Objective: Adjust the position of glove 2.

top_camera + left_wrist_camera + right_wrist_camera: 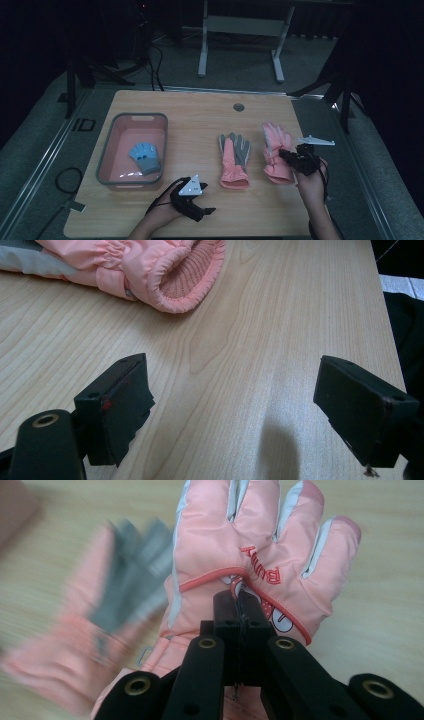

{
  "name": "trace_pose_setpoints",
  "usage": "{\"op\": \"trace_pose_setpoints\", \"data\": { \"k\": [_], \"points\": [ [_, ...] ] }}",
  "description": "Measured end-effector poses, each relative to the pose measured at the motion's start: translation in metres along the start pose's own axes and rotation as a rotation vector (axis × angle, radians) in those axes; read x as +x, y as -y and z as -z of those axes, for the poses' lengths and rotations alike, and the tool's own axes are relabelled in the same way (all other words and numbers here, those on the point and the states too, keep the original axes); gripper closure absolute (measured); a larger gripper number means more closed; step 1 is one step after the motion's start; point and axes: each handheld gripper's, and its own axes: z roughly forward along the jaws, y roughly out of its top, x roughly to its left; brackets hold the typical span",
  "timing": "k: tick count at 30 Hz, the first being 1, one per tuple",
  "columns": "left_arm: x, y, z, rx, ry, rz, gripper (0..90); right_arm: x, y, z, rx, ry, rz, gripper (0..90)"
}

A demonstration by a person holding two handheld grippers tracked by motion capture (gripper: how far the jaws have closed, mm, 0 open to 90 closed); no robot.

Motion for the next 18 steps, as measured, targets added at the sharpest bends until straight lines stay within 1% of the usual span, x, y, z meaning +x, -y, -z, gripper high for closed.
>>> {"op": "trace_pose_setpoints", "data": {
  "k": [1,3,4,5,7,8,9,10,11,12,13,14,17,18],
  "points": [
    [0.000,0.000,0.000,0.000,0.000,0.000,15.0,0.000,0.000,0.000,0.000,0.000,0.000,89.3],
    [0.000,0.000,0.000,-0.002,-0.001,0.000,15.0,0.015,-0.008,0.004,-0.017,-0.004,0.010,89.3],
    [0.000,0.000,0.000,-0.001,-0.001,-0.001,15.0,0.029,-0.015,0.005,-0.025,-0.018,0.009,89.3],
    [0.000,0.000,0.000,-0.001,-0.002,-0.002,15.0,0.029,-0.015,0.005,-0.025,-0.018,0.009,89.3],
    [0.000,0.000,0.000,0.001,-0.002,-0.003,15.0,0.043,-0.019,0.004,-0.029,-0.041,-0.004,89.3],
    [0.000,0.000,0.000,0.000,-0.003,-0.004,15.0,0.052,-0.021,0.002,-0.033,-0.051,-0.003,89.3],
    [0.000,0.000,0.000,0.000,-0.004,-0.005,15.0,0.058,-0.021,0.000,-0.031,-0.055,-0.001,89.3],
    [0.000,0.000,0.000,-0.002,-0.005,-0.005,15.0,0.071,-0.023,-0.004,-0.034,-0.081,-0.009,89.3],
    [0.000,0.000,0.000,-0.001,-0.006,-0.005,15.0,0.077,-0.022,-0.007,-0.034,-0.095,-0.010,89.3],
    [0.000,0.000,0.000,-0.001,-0.007,-0.005,15.0,0.077,-0.022,-0.007,-0.034,-0.095,-0.010,89.3],
    [0.000,0.000,0.000,-0.001,-0.009,-0.006,15.0,0.083,-0.022,-0.009,-0.042,-0.108,-0.009,89.3],
    [0.000,0.000,0.000,-0.002,-0.009,-0.004,15.0,0.094,-0.021,-0.015,-0.027,-0.128,-0.005,89.3],
    [0.001,0.000,0.000,-0.004,-0.016,-0.005,15.0,0.099,-0.020,-0.020,-0.018,-0.119,-0.004,89.3],
    [0.000,0.000,0.000,-0.003,-0.017,-0.006,15.0,0.103,-0.018,-0.026,-0.016,-0.081,-0.001,89.3]
  ]
}}
